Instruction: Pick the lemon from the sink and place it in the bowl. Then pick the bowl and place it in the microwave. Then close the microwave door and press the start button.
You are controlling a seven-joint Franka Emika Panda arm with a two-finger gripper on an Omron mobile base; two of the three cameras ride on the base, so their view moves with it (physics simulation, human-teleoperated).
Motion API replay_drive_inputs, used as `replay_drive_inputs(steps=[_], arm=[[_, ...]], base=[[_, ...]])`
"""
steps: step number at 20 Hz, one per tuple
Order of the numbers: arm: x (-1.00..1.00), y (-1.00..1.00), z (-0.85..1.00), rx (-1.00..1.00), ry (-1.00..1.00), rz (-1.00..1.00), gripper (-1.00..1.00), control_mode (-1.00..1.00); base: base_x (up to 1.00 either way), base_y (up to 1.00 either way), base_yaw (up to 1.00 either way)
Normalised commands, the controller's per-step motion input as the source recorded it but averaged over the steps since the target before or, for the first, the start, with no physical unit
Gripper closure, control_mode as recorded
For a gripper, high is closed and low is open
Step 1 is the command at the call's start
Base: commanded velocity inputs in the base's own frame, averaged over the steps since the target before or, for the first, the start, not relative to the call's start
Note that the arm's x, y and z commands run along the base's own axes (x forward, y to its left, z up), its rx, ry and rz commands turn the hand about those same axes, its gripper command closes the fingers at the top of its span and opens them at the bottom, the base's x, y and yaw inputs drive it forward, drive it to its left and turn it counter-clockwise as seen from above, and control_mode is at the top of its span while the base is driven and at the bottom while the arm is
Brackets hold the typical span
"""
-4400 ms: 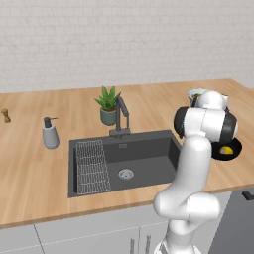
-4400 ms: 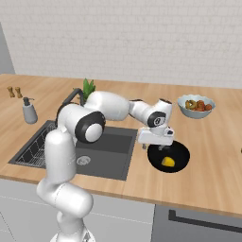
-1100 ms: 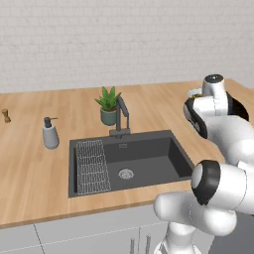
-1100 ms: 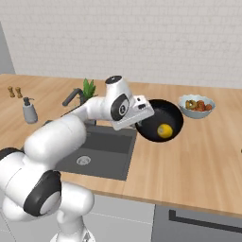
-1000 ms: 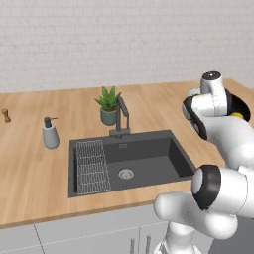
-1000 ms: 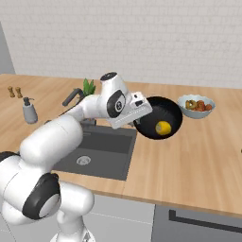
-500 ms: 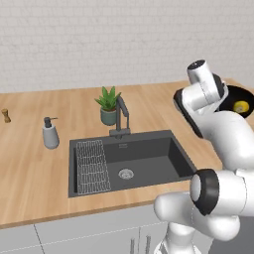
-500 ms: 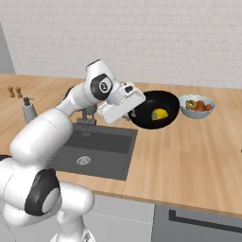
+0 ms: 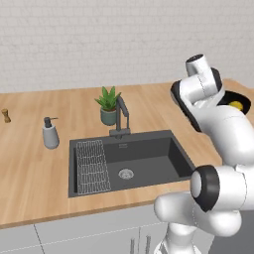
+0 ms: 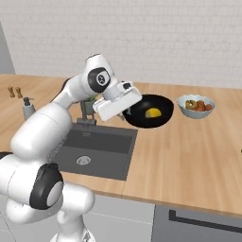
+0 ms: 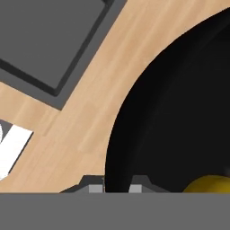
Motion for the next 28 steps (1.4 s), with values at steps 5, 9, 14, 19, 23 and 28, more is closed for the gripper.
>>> replay_drive_inputs(steps=[5,9,14,19,23,28], arm=[[-0.3,0.04,0.0,0.06,-0.01,0.0,1.0,-1.0],[-0.05,0.0,0.0,0.0,0.0,0.0,1.0,-1.0],[-0.02,0.0,-0.04,0.0,0.0,0.0,1.0,1.0],[0.0,0.0,0.0,0.0,0.0,0.0,1.0,1.0],[0.0,0.0,0.0,0.0,0.0,0.0,1.0,1.0],[0.0,0.0,0.0,0.0,0.0,0.0,1.0,1.0]], base=[[0.0,0.0,0.0],[0.0,0.0,0.0],[-0.06,0.0,0.0],[-0.69,0.0,-0.34],[-0.67,0.0,-0.67],[-0.47,0.02,-0.81]])
